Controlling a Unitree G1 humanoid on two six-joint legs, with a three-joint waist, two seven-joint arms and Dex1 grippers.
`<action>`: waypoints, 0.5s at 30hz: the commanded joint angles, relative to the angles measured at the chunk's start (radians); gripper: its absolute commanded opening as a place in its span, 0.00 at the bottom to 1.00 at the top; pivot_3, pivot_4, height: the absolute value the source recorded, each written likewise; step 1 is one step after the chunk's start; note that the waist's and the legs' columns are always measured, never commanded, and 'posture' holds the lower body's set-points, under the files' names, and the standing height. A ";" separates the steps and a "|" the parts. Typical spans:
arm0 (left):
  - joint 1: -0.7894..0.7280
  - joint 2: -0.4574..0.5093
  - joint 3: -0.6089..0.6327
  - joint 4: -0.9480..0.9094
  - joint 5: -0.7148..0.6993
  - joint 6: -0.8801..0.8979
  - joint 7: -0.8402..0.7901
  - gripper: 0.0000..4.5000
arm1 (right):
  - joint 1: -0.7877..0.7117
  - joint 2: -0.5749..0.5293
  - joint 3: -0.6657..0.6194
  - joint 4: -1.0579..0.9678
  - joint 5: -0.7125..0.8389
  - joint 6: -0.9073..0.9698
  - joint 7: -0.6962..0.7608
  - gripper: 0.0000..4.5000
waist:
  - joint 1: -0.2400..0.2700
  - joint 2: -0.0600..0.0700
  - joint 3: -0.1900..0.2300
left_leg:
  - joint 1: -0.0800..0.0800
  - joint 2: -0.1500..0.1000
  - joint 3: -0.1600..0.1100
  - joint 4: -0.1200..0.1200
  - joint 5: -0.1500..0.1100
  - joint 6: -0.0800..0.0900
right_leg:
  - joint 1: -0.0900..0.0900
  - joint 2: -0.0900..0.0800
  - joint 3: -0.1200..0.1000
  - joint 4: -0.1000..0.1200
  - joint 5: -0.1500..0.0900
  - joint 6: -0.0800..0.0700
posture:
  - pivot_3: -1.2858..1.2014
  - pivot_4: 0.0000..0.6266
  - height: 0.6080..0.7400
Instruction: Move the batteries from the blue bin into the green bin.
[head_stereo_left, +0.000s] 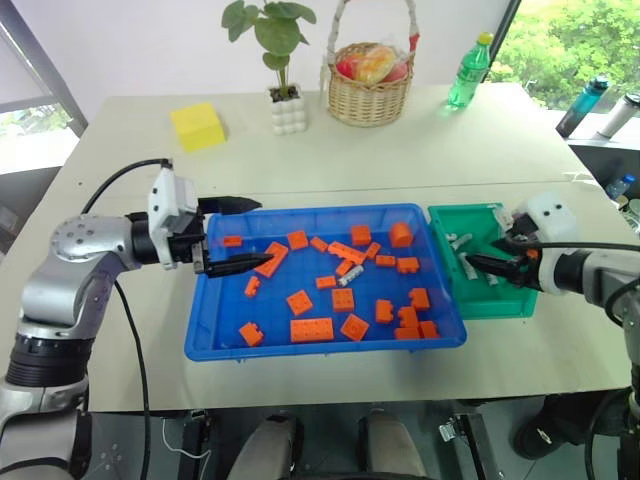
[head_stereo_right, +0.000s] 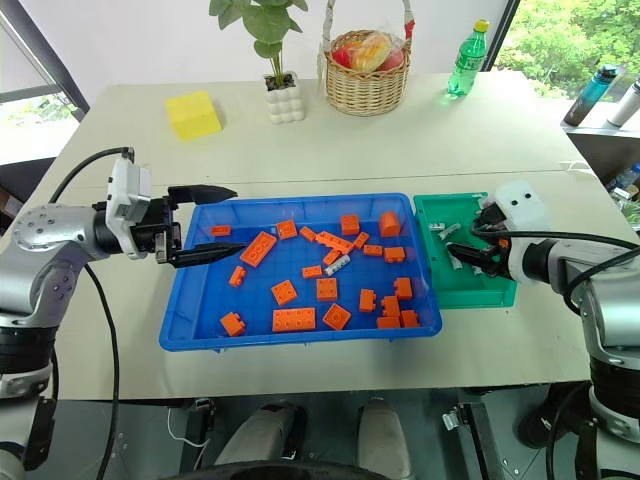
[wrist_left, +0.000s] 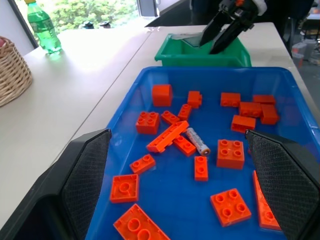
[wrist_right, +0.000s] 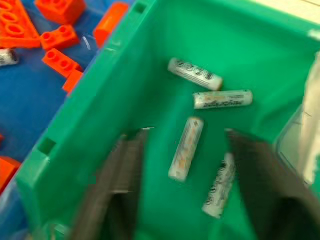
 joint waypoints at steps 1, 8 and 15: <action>-0.009 0.004 0.006 -0.020 -0.004 -0.008 -0.014 1.00 | -0.107 -0.027 -0.030 -0.046 0.056 -0.061 0.008 0.87 | 0.000 0.000 0.000 | 0.000 0.000 0.000 0.000 0.000 0.000 | 0.000 0.000 0.000 0.000 0.000 0.000 | 0.52 0.24 0.98; -0.010 0.012 0.001 -0.034 -0.009 0.007 -0.029 1.00 | -0.336 -0.016 0.270 0.031 0.111 -0.243 0.178 0.87 | 0.000 0.000 0.000 | 0.000 0.001 0.000 0.000 0.000 0.000 | 0.000 0.000 0.000 -0.001 0.000 0.000 | 0.52 0.24 0.98; -0.001 0.008 -0.002 -0.074 -0.015 0.018 -0.011 1.00 | -0.495 0.042 0.706 0.320 -0.125 -0.688 0.443 0.87 | 0.000 -0.001 0.001 | 0.000 0.000 -0.001 0.001 0.000 0.000 | 0.000 0.000 -0.001 -0.001 0.000 0.000 | 0.52 0.24 0.98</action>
